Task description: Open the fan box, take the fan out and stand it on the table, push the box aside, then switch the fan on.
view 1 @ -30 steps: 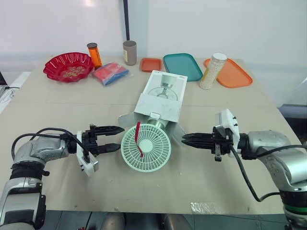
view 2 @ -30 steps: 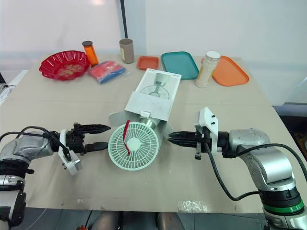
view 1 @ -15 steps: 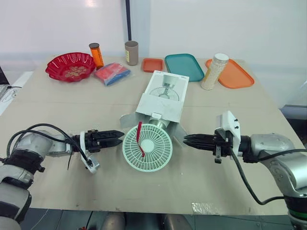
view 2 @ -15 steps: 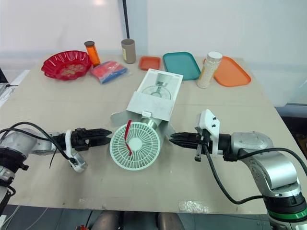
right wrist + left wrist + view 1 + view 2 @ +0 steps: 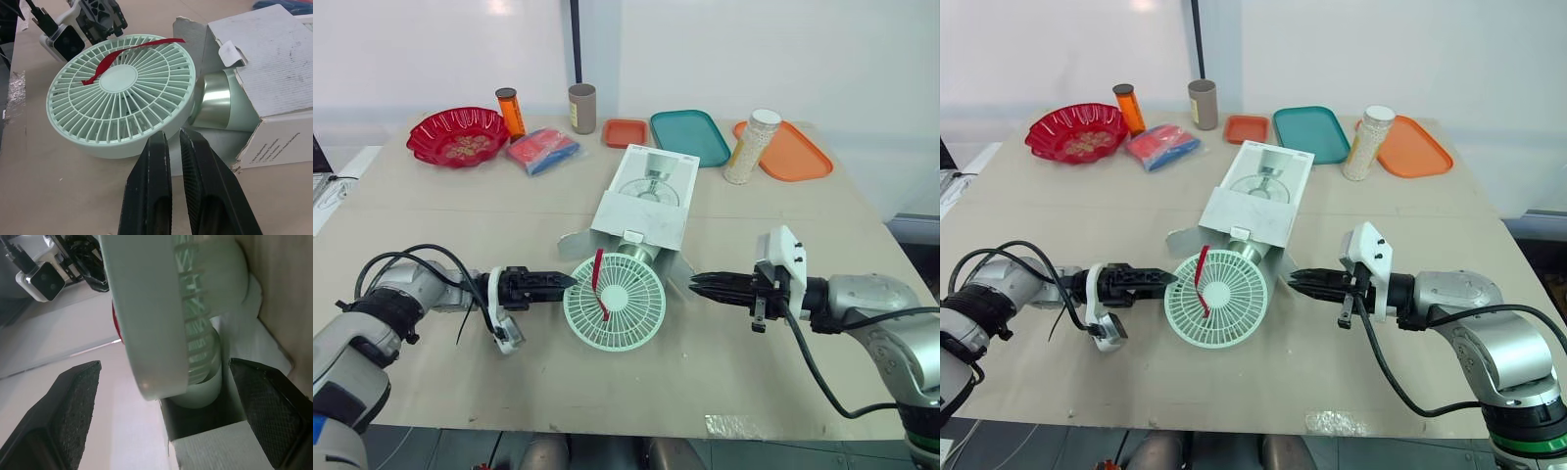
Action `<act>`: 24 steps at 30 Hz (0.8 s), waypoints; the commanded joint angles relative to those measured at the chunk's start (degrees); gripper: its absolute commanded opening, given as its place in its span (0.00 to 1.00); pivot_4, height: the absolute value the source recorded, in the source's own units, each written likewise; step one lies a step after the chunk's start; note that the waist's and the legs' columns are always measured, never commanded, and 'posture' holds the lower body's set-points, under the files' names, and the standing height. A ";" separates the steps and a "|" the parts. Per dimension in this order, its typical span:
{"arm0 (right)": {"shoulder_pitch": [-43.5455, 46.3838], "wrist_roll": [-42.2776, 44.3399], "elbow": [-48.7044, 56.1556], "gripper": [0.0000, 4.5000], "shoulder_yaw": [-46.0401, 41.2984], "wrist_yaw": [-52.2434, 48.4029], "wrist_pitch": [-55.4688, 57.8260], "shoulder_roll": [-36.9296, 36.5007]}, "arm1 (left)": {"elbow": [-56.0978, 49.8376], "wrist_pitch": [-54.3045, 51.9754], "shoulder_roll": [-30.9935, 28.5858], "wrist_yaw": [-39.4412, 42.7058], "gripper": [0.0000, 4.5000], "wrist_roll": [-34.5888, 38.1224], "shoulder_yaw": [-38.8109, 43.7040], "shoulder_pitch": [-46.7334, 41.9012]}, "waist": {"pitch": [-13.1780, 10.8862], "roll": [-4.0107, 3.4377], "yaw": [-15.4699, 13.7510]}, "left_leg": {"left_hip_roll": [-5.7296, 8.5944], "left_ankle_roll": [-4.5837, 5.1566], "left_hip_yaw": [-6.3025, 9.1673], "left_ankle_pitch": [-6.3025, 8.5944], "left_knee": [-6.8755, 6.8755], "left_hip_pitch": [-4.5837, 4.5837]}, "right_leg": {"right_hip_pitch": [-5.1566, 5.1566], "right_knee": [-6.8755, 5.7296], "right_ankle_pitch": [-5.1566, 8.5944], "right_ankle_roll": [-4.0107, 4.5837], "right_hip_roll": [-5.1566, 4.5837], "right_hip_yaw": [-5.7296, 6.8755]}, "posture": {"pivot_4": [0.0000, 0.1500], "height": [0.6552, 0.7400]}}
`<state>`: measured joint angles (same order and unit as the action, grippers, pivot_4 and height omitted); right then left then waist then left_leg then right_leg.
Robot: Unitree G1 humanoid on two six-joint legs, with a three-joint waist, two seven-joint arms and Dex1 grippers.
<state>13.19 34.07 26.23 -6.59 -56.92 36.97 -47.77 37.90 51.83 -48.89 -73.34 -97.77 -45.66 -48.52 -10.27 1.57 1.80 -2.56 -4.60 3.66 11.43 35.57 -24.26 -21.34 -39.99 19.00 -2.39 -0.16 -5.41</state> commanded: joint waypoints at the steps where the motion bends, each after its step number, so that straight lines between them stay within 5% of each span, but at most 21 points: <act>1: -0.30 0.15 1.92 0.09 -1.39 0.65 -0.89 -0.81 | 1.38 -0.91 0.70 -2.17 0.99 2.36 -2.41 -2.28 | 0.01 0.01 -0.05 | 0.01 0.00 0.00 0.00 0.02 0.00 | 0.00 -0.01 0.00 0.00 0.00 0.01 | 1.00 1.00; 16: -2.06 0.01 3.12 0.09 -1.66 2.44 -1.04 -1.12 | 5.92 -2.61 4.25 -4.75 0.99 4.84 -9.84 -6.47 | 0.04 0.06 -0.24 | 0.02 0.00 0.00 -0.01 0.07 -0.01 | 0.01 -0.04 0.00 -0.01 -0.01 0.01 | 1.00 1.00; 19: -2.35 -0.33 3.10 0.09 -1.35 2.68 -1.23 -1.09 | 6.51 -1.80 4.89 -4.32 0.84 5.44 -10.85 -6.94 | 0.05 0.08 -0.40 | 0.03 0.00 0.00 -0.01 0.11 -0.01 | 0.02 -0.05 0.00 -0.01 -0.02 0.00 | 1.00 1.00; 21: -2.52 -0.37 3.23 0.09 -1.27 2.78 -1.28 -1.05 | 5.55 -2.71 4.67 -5.17 0.63 5.27 -11.51 -6.83 | 0.05 0.09 -0.40 | 0.03 0.00 0.00 -0.01 0.12 -0.01 | 0.02 -0.05 0.00 -0.01 -0.01 -0.01 | 1.00 1.00; 24: -2.20 -0.66 2.91 0.09 -0.85 2.61 -1.45 -1.00 | 5.86 -2.92 5.10 -4.16 0.59 6.55 -11.33 -6.32 | 0.06 0.10 -0.44 | 0.03 0.00 0.00 -0.01 0.13 -0.01 | 0.02 -0.06 0.00 -0.01 -0.02 0.00 | 1.00 1.00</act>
<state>10.67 33.43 27.60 -6.63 -54.31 36.59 -48.07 44.20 49.37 -43.63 -77.01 -92.98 -56.85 -54.38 -10.20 1.67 1.37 -2.52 -4.60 3.66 11.43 35.72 -24.27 -21.31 -40.05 19.00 -2.40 -0.19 -5.41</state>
